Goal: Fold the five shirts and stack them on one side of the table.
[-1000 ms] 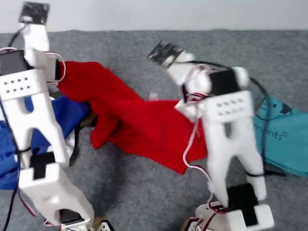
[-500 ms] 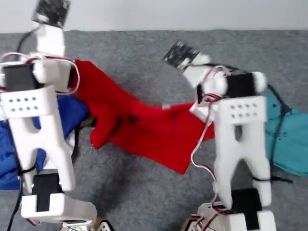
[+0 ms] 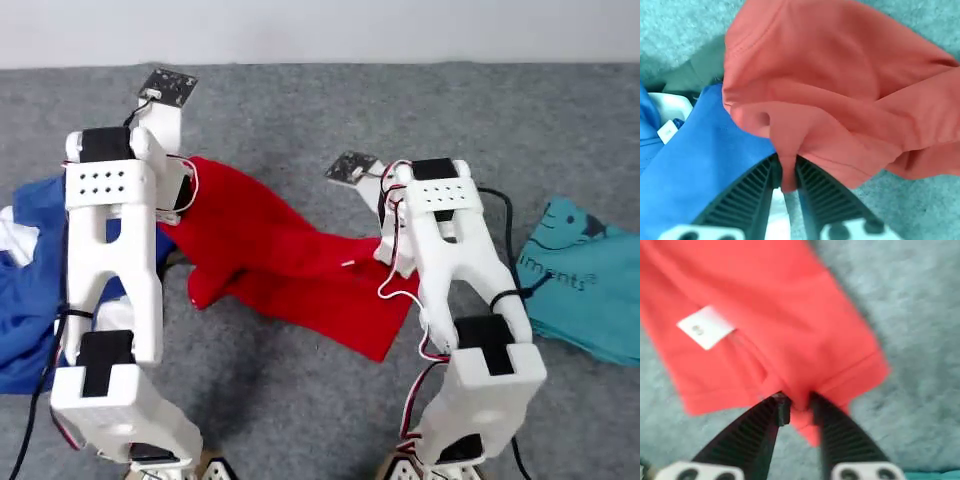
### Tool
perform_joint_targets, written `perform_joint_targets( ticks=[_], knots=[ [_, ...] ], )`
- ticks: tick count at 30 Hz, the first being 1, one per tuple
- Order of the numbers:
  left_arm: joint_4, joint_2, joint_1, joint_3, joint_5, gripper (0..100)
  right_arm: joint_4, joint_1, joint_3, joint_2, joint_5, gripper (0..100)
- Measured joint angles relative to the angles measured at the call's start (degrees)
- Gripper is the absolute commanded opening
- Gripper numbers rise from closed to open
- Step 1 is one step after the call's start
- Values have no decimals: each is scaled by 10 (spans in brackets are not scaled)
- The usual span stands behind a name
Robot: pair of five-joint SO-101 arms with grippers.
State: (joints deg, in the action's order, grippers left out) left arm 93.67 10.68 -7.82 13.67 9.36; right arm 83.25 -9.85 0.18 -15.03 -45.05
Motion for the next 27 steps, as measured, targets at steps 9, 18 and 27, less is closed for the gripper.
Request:
perform_joint_targets(
  ticks=[9,18,27],
  knots=[
    [0,0,0,0,0,13,65,-12,-118,-29,47,283],
    [0,0,0,0,0,13,68,-11,-120,-86,49,282],
    [0,0,0,0,0,13,142,-10,-120,-86,49,282]
  ],
)
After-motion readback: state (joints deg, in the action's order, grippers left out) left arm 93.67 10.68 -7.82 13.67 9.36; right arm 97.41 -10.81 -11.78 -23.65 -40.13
